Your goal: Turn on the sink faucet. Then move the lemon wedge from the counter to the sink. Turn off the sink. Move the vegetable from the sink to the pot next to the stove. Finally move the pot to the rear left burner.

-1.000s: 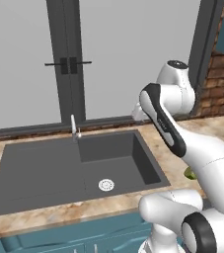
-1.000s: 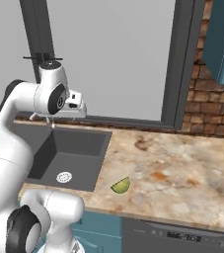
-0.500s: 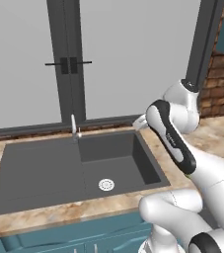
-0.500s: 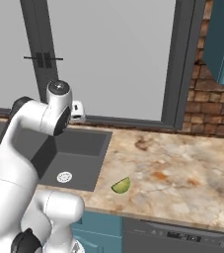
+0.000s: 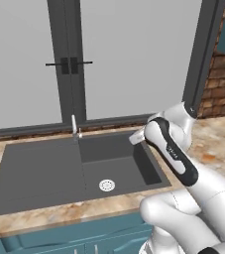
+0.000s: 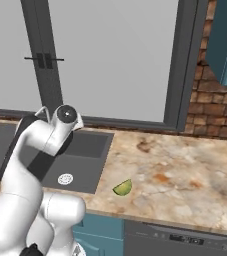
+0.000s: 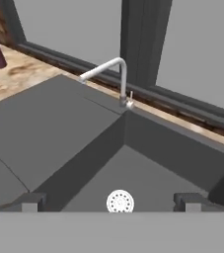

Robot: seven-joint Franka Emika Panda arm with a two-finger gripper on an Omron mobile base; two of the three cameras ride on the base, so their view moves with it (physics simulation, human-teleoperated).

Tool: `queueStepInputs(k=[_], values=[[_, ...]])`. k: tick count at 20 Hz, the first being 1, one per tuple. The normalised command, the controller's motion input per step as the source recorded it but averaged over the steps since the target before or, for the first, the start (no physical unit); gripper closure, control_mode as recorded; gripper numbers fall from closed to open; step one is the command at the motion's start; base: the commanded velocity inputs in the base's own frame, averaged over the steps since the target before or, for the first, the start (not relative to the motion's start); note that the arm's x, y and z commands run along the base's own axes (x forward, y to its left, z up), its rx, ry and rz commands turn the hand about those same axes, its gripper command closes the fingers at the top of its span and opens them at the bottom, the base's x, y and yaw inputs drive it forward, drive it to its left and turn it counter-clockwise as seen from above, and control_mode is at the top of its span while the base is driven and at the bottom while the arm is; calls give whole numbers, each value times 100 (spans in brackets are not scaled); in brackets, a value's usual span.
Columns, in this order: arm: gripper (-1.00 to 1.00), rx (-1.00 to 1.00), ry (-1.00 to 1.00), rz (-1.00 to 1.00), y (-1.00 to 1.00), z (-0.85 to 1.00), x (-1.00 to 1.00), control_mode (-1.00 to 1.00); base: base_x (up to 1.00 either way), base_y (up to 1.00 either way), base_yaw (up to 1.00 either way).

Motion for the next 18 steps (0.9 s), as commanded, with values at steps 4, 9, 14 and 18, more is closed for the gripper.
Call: queueStepInputs(k=[4,9,14,18], values=[[-100,1,-11,21,32,-25,48,-100,0,0,0],[-100,0,-9,14,26,-18,36,-100,0,0,0],[-100,1,0,5,0,-16,33,-100,0,0,0],[-100,4,-6,3,0,-11,58,-100,0,0,0]])
